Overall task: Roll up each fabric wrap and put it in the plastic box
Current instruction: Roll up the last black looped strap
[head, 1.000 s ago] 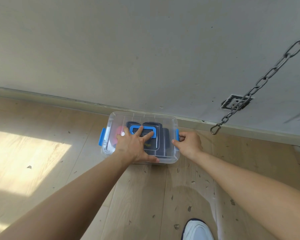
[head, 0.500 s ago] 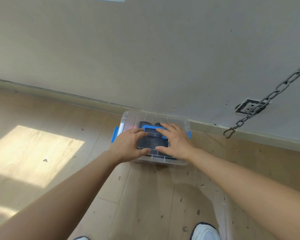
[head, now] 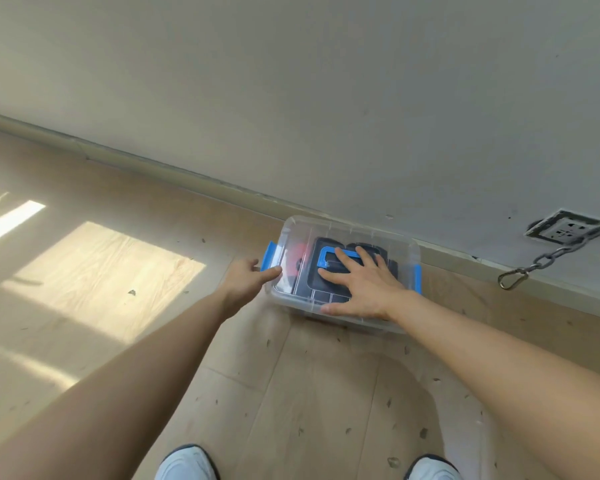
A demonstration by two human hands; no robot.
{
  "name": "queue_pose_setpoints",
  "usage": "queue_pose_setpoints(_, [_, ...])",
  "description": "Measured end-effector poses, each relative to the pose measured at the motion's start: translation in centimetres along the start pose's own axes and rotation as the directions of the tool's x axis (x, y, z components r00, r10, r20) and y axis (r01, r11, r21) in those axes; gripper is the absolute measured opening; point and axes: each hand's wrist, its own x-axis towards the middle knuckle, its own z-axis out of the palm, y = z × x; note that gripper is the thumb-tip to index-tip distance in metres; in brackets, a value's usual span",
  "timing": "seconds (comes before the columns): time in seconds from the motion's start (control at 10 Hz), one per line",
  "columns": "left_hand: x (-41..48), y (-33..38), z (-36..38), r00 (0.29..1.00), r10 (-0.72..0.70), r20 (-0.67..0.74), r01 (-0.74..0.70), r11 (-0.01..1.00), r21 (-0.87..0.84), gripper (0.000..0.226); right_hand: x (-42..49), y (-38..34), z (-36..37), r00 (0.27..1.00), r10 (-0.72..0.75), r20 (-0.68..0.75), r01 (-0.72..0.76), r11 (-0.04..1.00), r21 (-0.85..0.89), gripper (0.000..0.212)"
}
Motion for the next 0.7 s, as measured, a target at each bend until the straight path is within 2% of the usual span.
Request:
queue_pose_setpoints(0.1, [-0.4, 0.6, 0.5, 0.985, 0.162, -0.053, -0.161, 0.987, 0.024, 0.032, 0.0, 0.2, 0.3, 1.0, 0.0, -0.026, 0.001, 1.0, 0.01, 0.084])
queue_pose_setpoints(0.2, [-0.5, 1.0, 1.3, 0.948, 0.286, -0.138, -0.252, 0.942, 0.222, 0.035, 0.1, 0.2, 0.5, 0.999, -0.003, -0.045, 0.003, 1.0, 0.008, 0.085])
queue_pose_setpoints(0.3, [-0.2, 0.9, 1.6, 0.926, 0.34, -0.162, -0.264, 0.892, 0.367, 0.034, 0.1, 0.2, 0.6, 0.999, -0.008, -0.053, 0.008, 1.0, 0.013, 0.085])
queue_pose_setpoints(0.5, [0.5, 0.3, 1.9, 0.933, 0.332, -0.138, -0.221, 0.833, 0.507, 0.043, 0.1, 0.3, 1.0, 0.997, -0.016, -0.08, 0.018, 1.0, 0.014, 0.086])
queue_pose_setpoints(0.6, [0.2, 0.5, 1.8, 0.95, 0.306, -0.069, -0.22, 0.807, 0.548, 0.051, -0.4, 0.2, 0.5, 0.998, -0.026, -0.055, 0.029, 0.998, 0.05, 0.083])
queue_pose_setpoints(0.7, [-0.5, 1.8, 0.6, 0.941, 0.337, -0.024, -0.244, 0.729, 0.64, 0.053, -1.2, 0.6, -1.0, 0.996, -0.037, -0.076, 0.048, 0.988, 0.145, 0.069])
